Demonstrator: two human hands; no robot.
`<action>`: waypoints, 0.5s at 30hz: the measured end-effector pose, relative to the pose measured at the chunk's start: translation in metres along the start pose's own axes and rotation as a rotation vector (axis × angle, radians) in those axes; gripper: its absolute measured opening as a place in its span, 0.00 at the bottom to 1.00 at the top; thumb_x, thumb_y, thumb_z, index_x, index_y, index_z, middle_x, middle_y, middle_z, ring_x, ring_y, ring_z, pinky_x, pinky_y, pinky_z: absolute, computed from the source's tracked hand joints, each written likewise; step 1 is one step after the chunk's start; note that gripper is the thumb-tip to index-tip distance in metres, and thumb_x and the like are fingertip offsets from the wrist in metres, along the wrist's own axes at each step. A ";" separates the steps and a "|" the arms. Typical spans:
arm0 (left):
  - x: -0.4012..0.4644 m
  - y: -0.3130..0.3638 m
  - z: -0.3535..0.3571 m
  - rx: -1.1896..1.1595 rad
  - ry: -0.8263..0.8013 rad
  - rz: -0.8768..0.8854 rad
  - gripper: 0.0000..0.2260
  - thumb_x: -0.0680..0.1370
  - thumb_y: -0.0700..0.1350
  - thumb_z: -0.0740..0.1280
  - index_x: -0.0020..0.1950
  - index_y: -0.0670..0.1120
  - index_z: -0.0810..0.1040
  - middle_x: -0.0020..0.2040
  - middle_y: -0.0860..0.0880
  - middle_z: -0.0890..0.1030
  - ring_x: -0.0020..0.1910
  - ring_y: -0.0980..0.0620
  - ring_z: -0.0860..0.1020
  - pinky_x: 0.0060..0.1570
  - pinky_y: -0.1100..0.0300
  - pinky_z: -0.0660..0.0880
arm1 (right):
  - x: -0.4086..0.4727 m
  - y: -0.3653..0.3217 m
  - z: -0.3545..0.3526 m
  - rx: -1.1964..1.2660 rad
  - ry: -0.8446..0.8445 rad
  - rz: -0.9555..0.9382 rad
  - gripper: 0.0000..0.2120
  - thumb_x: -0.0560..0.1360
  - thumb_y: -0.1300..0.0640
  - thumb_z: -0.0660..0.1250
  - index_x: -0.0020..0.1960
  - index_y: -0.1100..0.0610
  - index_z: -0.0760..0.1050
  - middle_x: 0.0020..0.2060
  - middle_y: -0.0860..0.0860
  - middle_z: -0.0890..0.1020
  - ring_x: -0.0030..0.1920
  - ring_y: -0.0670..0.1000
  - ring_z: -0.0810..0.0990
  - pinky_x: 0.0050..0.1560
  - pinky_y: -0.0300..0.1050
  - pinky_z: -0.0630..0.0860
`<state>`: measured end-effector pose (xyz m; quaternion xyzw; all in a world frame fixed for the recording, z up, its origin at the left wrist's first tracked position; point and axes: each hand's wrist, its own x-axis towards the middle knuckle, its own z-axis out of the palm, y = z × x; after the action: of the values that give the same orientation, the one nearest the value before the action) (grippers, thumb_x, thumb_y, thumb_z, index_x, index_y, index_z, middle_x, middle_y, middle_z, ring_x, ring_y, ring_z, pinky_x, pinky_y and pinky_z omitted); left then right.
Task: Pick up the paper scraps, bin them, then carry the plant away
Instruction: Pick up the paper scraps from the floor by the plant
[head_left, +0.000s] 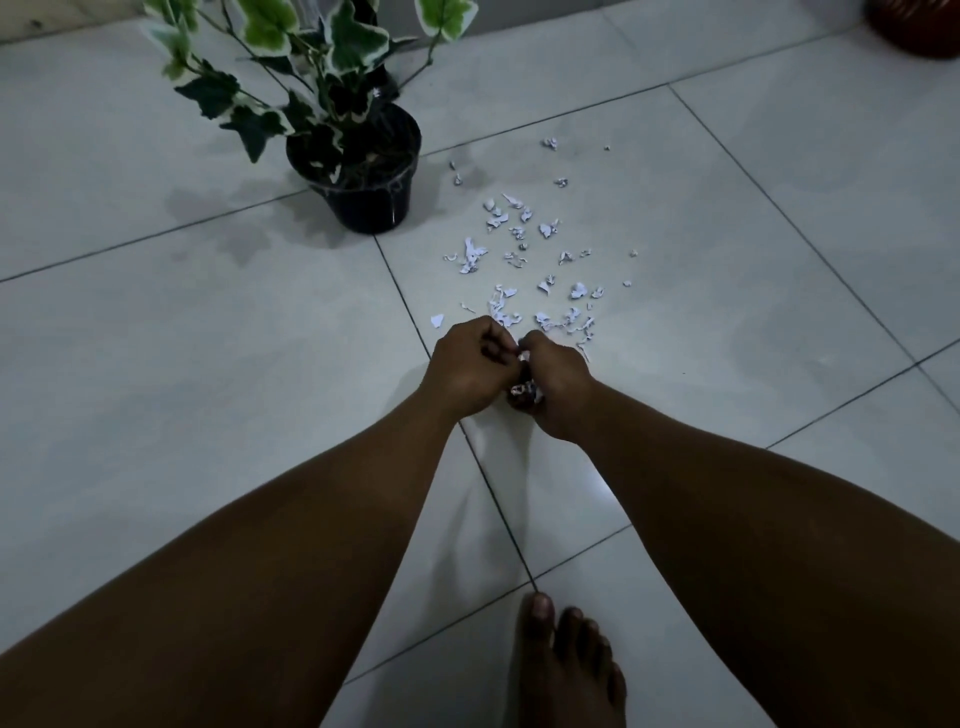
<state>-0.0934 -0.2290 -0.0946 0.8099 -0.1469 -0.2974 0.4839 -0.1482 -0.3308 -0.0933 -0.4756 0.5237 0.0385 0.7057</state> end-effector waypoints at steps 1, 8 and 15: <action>-0.002 -0.001 -0.001 -0.023 -0.031 -0.009 0.09 0.68 0.38 0.75 0.43 0.47 0.79 0.39 0.51 0.84 0.40 0.55 0.82 0.48 0.59 0.80 | -0.001 0.001 0.000 -0.005 -0.002 -0.001 0.09 0.79 0.56 0.62 0.44 0.59 0.76 0.39 0.57 0.78 0.35 0.55 0.76 0.31 0.42 0.73; -0.016 -0.011 -0.010 -0.225 -0.108 -0.053 0.09 0.74 0.34 0.71 0.53 0.41 0.82 0.49 0.47 0.86 0.50 0.53 0.84 0.52 0.63 0.79 | 0.005 0.008 -0.007 0.075 -0.003 -0.005 0.15 0.82 0.55 0.62 0.40 0.62 0.74 0.29 0.55 0.71 0.25 0.50 0.66 0.22 0.37 0.62; -0.019 -0.007 -0.004 0.009 -0.019 0.032 0.07 0.74 0.41 0.71 0.49 0.47 0.87 0.43 0.52 0.87 0.41 0.59 0.84 0.41 0.73 0.75 | -0.005 0.004 0.006 -0.017 0.002 0.016 0.13 0.82 0.56 0.59 0.40 0.59 0.72 0.32 0.56 0.73 0.29 0.52 0.70 0.28 0.41 0.67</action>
<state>-0.1063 -0.2130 -0.0928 0.8067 -0.1660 -0.2967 0.4835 -0.1485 -0.3216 -0.0921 -0.4775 0.5278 0.0479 0.7008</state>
